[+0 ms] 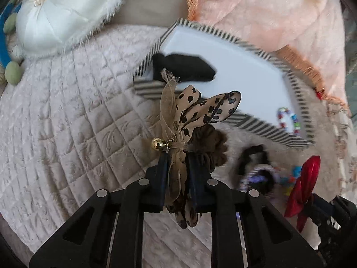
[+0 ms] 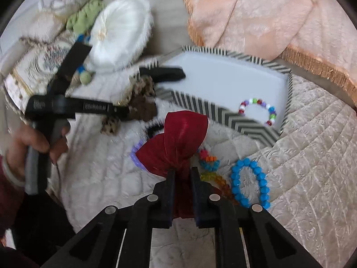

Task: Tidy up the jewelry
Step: 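Grasp leopard bow clip with left tool while right tool grasps red bow, then lower leopard bow into tray with left tool while right tool places red bow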

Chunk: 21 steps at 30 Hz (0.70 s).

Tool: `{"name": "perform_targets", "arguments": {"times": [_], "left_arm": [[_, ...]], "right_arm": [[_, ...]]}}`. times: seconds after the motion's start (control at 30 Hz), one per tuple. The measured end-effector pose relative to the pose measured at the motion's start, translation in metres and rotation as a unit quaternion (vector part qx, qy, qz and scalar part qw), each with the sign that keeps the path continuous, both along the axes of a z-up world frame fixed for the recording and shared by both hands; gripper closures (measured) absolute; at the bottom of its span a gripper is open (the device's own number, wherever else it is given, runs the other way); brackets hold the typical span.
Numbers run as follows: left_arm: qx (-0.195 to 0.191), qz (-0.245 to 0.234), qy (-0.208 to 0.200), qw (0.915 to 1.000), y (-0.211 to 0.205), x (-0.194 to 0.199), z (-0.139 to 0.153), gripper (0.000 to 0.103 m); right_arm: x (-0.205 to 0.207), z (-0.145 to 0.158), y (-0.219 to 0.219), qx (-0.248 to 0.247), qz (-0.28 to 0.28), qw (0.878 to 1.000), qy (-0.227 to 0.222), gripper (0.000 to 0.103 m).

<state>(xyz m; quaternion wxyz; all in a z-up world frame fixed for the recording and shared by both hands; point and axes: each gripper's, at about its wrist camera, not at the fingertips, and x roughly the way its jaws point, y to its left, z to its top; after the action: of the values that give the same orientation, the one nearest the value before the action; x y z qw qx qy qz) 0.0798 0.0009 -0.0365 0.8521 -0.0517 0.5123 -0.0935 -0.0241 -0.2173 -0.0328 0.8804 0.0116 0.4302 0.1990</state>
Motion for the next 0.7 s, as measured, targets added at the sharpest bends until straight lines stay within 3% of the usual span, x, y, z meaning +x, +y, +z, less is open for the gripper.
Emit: {"name": "perform_targets", "arguments": {"times": [0.37, 0.7], "left_arm": [[-0.032, -0.024, -0.061, 0.9974, 0.000, -0.022, 0.087, 0.087], [-0.013, -0.037, -0.098, 0.9944, -0.020, -0.010, 0.122, 0.087]], "right_arm": [[-0.011, 0.069, -0.012, 0.020, -0.024, 0.998, -0.061, 0.091], [0.007, 0.104, -0.024, 0.010, -0.048, 0.995, -0.089, 0.091]]}}
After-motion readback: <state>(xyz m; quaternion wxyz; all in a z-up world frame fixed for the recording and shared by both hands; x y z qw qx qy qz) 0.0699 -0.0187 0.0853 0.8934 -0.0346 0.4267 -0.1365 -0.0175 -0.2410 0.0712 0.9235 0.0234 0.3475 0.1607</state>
